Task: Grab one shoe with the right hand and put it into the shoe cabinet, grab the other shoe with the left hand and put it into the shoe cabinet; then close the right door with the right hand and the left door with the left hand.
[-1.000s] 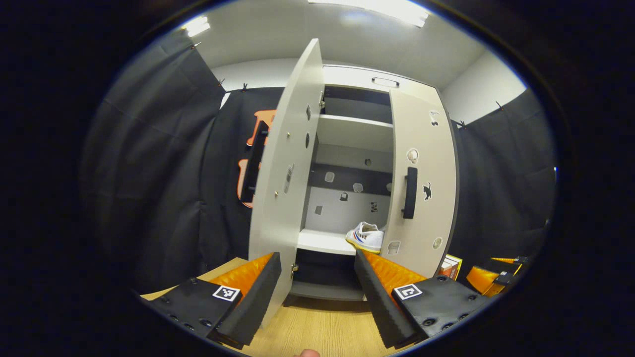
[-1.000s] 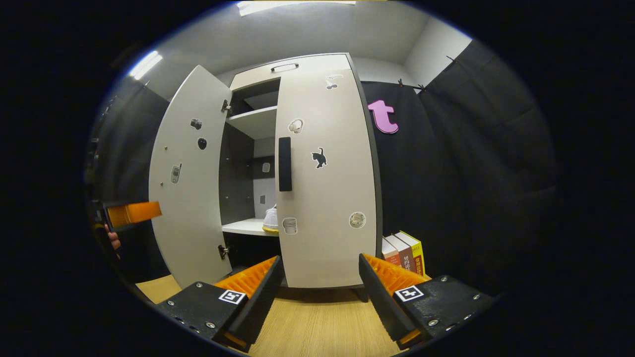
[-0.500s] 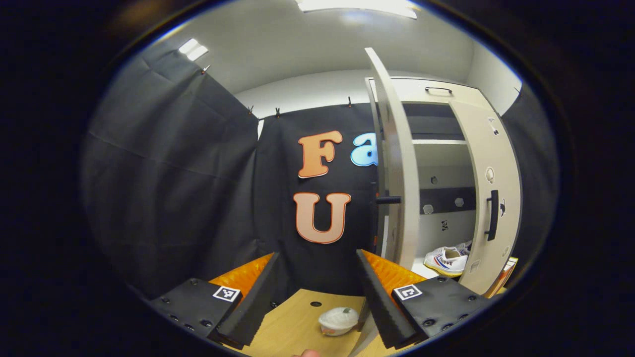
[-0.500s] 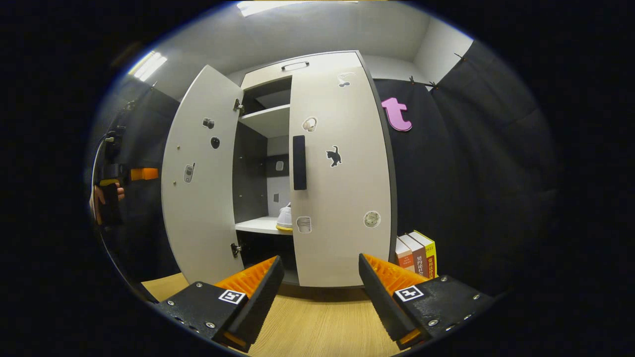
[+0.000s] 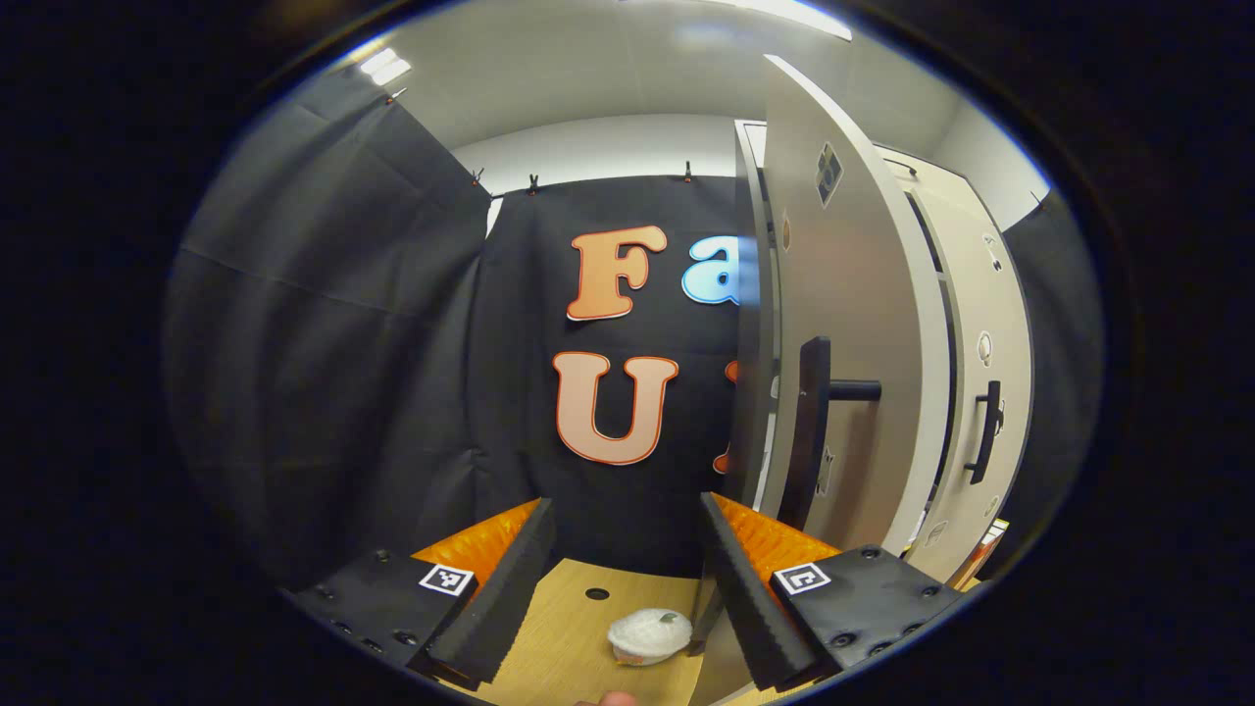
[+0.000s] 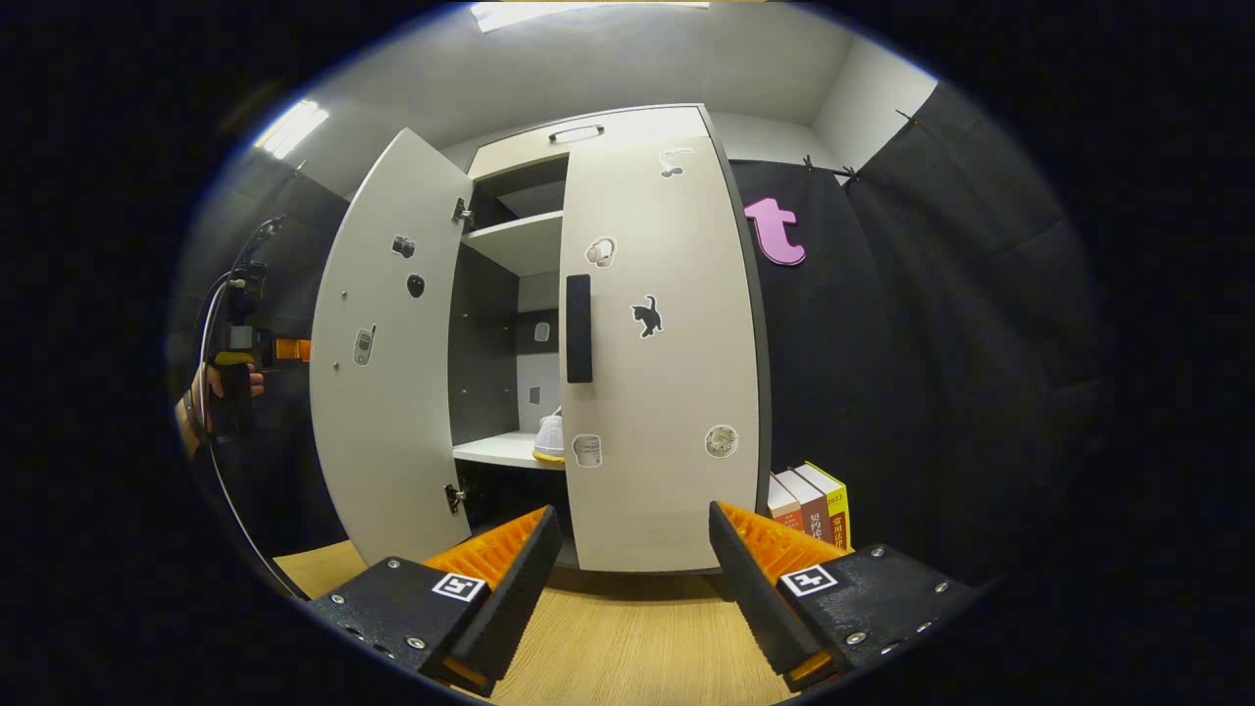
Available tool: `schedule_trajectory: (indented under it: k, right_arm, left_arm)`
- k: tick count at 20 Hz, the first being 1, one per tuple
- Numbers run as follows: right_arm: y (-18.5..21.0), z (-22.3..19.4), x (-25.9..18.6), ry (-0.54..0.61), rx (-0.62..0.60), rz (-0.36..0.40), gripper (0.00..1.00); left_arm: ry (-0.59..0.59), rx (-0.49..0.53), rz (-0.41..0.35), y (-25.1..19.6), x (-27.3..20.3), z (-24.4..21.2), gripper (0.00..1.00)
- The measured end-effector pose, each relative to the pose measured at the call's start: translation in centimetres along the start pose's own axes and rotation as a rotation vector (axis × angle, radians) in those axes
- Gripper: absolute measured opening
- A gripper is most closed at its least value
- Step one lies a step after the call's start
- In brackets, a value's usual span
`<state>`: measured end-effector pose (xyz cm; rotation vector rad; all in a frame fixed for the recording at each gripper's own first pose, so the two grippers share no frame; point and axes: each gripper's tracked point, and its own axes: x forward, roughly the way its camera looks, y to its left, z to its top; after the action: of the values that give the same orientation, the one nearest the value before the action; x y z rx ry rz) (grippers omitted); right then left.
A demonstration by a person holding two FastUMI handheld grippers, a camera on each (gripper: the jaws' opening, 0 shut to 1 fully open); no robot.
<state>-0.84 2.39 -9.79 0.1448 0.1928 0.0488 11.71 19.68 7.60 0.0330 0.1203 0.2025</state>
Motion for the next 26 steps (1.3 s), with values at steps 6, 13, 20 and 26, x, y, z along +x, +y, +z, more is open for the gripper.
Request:
schedule_trajectory:
  k: [6,13,20,26]
  right_arm:
    - [-0.1,0.4,0.4,-0.009,-0.011,0.009,0.94]
    - [-1.6,0.8,0.4,-0.012,-0.018,-0.019,0.94]
    - [-3.1,1.0,0.2,-0.016,-0.029,-0.053,0.94]
    - [-5.9,0.5,0.1,-0.007,-0.044,-0.118,0.94]
  left_arm:
    - [0.011,-0.027,-0.119,-5.0,-0.6,-0.2,0.93]
    - [0.019,-0.067,-0.2,-9.2,-0.5,-0.5,0.93]
    - [0.023,-0.071,-0.311,-16.2,0.3,-1.3,0.93]
    - [0.008,0.001,-0.404,-23.1,3.3,-1.8,0.93]
